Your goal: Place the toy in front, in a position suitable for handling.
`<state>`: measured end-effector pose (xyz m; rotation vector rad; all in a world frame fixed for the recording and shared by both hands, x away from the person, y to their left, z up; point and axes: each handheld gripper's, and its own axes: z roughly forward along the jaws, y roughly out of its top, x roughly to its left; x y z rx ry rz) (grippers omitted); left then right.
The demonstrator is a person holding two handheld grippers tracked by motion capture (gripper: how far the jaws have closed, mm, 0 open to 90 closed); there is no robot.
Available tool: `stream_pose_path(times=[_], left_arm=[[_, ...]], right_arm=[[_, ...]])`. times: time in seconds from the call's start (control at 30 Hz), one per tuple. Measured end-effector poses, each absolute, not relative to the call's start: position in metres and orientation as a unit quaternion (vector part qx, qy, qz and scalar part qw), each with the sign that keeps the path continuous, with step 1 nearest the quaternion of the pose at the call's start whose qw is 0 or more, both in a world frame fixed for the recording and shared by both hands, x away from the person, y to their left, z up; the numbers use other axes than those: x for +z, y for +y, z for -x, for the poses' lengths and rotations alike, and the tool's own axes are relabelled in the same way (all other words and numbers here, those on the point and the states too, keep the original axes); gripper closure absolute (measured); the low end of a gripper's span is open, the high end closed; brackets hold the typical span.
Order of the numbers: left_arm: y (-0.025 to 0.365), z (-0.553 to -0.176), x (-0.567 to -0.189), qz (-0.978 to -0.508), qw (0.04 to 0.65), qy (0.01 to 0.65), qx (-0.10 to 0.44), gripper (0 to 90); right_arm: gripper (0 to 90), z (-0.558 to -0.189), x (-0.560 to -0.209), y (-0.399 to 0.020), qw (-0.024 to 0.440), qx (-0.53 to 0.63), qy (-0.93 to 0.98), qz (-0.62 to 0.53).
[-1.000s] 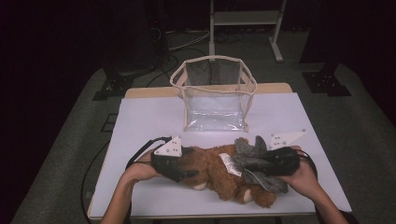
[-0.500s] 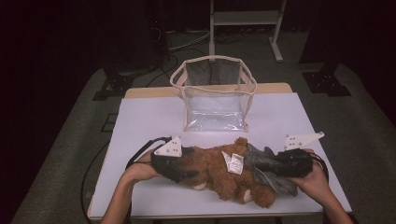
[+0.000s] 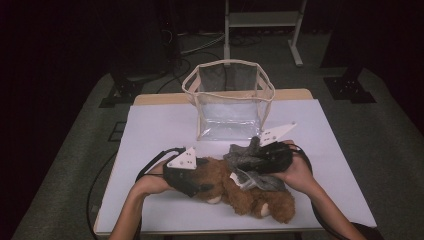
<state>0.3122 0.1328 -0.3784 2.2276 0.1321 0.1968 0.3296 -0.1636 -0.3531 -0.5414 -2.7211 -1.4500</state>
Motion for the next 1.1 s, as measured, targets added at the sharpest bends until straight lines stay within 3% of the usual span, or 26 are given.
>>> stream_pose_path(times=[0.2,0.8,1.1], left_arm=[[0.134,-0.312,-0.380,-0.893,0.440,0.053,0.078,23.6],[0.137,-0.313,-0.379,-0.891,0.444,0.054,0.073,22.3],[0.166,-0.312,-0.370,-0.891,0.439,0.082,0.083,16.0]], right_arm=[[73.1,-0.325,-0.357,-0.153,0.005,-0.458,-0.874,0.160],[72.9,-0.271,-0.390,-0.242,-0.003,-0.497,-0.833,0.244],[72.9,-0.268,-0.394,-0.242,-0.005,-0.499,-0.830,0.249]])
